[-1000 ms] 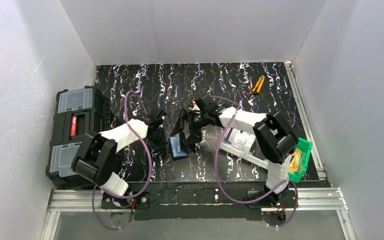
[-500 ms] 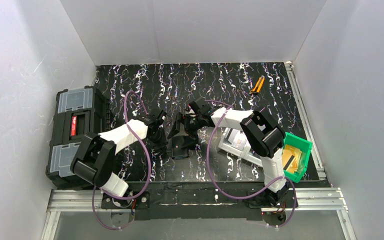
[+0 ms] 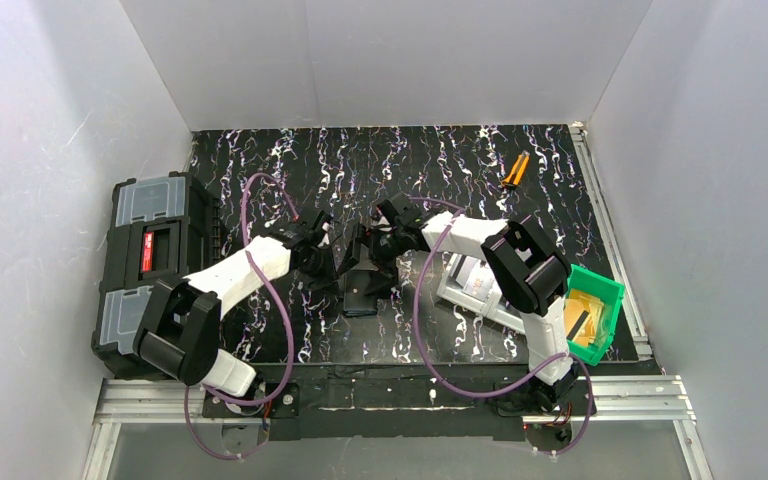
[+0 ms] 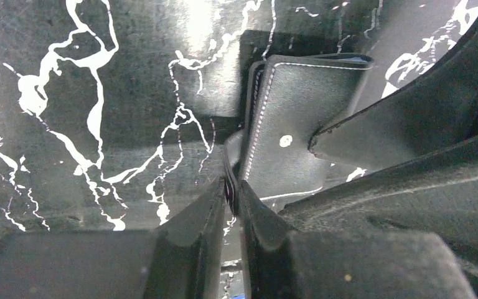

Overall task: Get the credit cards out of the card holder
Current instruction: Close the card holder at the center of the board, then reset both arms

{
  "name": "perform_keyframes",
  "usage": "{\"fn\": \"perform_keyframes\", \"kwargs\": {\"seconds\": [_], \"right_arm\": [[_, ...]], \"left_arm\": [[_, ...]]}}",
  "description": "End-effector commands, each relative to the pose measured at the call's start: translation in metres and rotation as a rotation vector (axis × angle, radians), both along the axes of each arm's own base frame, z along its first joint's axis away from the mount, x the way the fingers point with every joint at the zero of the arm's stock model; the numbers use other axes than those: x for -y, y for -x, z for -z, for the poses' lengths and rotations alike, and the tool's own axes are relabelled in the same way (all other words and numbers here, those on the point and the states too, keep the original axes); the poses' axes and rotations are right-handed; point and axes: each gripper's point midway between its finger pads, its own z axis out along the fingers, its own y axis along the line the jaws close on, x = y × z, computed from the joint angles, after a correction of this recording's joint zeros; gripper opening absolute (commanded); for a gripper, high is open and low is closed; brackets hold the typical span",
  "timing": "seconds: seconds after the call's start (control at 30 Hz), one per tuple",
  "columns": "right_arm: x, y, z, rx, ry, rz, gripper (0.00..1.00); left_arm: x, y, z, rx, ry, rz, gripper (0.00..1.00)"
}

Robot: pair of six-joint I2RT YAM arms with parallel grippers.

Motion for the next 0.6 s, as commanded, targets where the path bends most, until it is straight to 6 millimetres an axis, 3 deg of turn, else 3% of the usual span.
{"fn": "perform_keyframes", "kwargs": {"seconds": [0.0,0.3,0.57], "right_arm": [[0.001,-0.014,-0.039,0.105,-0.023,-0.009,0.98],[0.030,-0.028,-0.064,0.184,0.003,0.048,0.98],[0.059,-0.030,-0.061,0.216,0.089,0.082,0.98]], "left_arm": [[0.014,-0.004,-0.023,0.034,0.074,0.051,0.15],[0.032,-0.008,-0.034,0.044,0.160,0.116,0.22],[0.042,-0.009,-0.033,0.024,0.183,0.166,0.25]]}}
